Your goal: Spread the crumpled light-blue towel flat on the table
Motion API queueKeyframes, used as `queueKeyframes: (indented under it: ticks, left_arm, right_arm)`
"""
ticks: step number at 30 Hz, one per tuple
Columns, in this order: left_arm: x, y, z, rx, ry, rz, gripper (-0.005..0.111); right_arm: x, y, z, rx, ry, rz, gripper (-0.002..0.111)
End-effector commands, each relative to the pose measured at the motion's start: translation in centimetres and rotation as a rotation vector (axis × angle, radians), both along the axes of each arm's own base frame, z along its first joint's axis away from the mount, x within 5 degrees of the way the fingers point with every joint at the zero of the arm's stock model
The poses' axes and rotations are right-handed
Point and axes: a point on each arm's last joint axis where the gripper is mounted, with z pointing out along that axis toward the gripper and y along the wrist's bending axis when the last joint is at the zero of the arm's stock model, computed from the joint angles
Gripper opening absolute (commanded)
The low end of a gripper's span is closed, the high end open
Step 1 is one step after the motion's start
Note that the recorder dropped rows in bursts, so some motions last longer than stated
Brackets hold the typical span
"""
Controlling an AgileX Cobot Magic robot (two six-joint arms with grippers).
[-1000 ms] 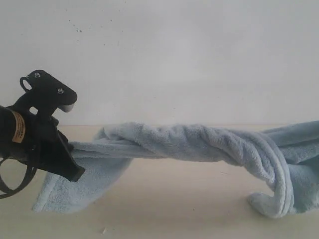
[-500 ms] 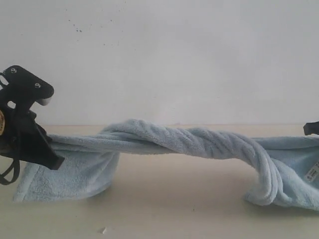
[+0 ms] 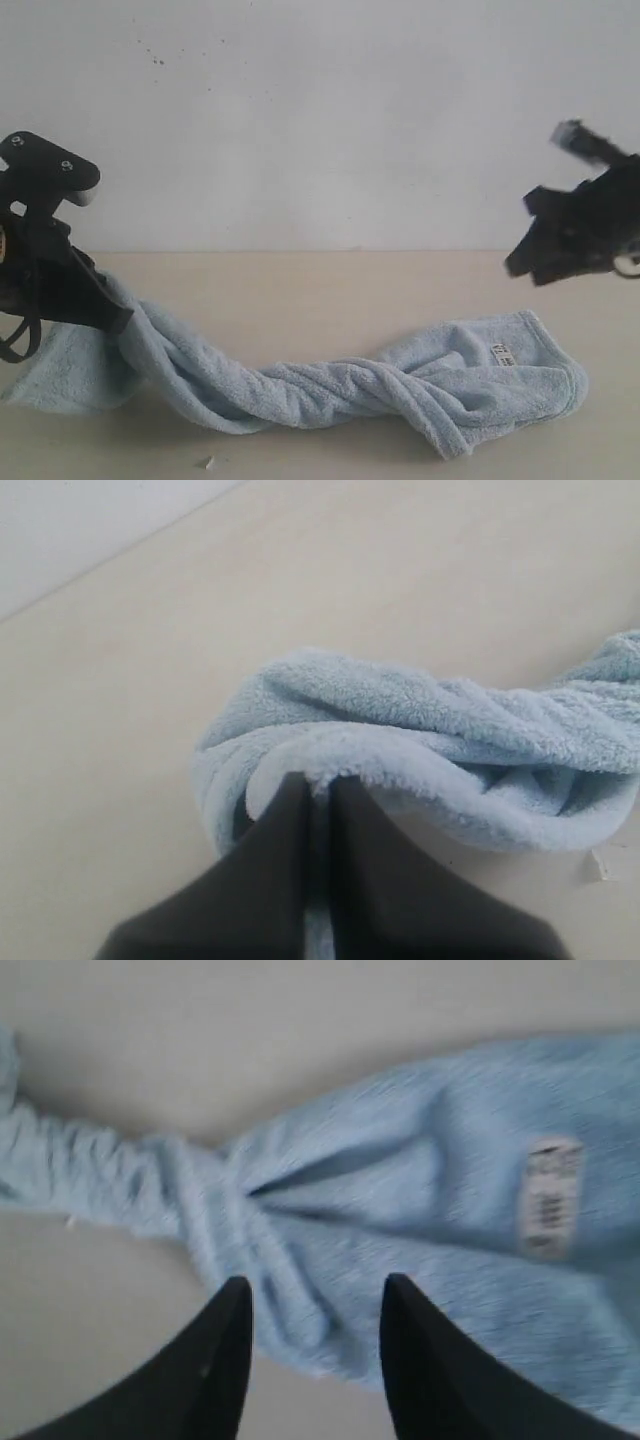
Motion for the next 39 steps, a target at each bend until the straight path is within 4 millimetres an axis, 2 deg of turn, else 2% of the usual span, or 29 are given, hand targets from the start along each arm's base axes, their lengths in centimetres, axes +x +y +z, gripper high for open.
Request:
queueKeyframes:
  ticks: [1,2,4,6,8,13,18,21,25,28,30,32,35,39]
  left_arm:
    - [-0.4,0.1,-0.1,-0.030,0.032,0.028,0.004]
    - [-0.4,0.2,-0.1,-0.027,0.037,0.026,0.004]
    - [-0.3,0.1,0.0,-0.036,0.022,0.020,0.004]
    - [-0.2,-0.1,0.1,-0.048,0.001,0.011,0.004]
    - [-0.1,-0.2,0.3,-0.058,-0.017,0.003,0.004]
    - [-0.1,-0.2,0.3,-0.053,-0.018,-0.002,0.004]
    - [-0.1,-0.2,0.3,-0.051,-0.015,0.000,0.004]
    - [-0.1,-0.2,0.3,-0.052,-0.016,-0.001,0.004]
    - [-0.1,-0.2,0.3,-0.052,-0.016,-0.001,0.004]
    - [-0.1,-0.2,0.3,-0.050,-0.017,-0.002,0.004]
    - [-0.1,-0.1,0.2,-0.048,-0.013,0.000,0.004]
    - [-0.2,-0.1,0.2,-0.040,-0.002,0.004,0.004]
    - [-0.2,0.0,0.1,-0.035,0.003,0.005,0.004]
    - [-0.2,0.0,0.1,-0.035,0.003,0.005,0.004]
  right_arm:
    - [-3.9,8.7,-3.4,-0.097,0.116,0.345,0.045]
    - [-5.2,11.0,-4.6,-0.247,0.120,0.456,0.045]
    - [-6.0,12.6,-5.7,-0.458,0.087,0.471,0.045]
    - [-6.2,13.8,-6.4,-0.539,0.014,0.459,0.045]
    - [-6.3,14.1,-7.3,-0.540,-0.031,0.449,0.045]
    - [-6.3,14.1,-9.7,-0.546,0.004,0.444,0.045]
    - [-6.3,14.6,-10.0,-0.491,0.004,0.456,0.043]
    - [-6.3,14.6,-10.0,-0.489,0.000,0.458,0.033]
    - [-6.2,14.6,-10.0,-0.495,-0.010,0.456,0.002]
    - [-6.0,14.2,-9.7,-0.546,-0.019,0.436,0.000]
    - [-5.8,13.4,-8.7,-0.624,-0.032,0.394,0.000]
    - [-5.6,12.3,-6.6,-0.726,-0.052,0.321,0.000]
    - [-5.9,10.6,-1.4,-0.847,-0.135,0.188,0.000]
    - [-7.6,9.5,5.5,-0.833,-0.288,0.129,0.000]
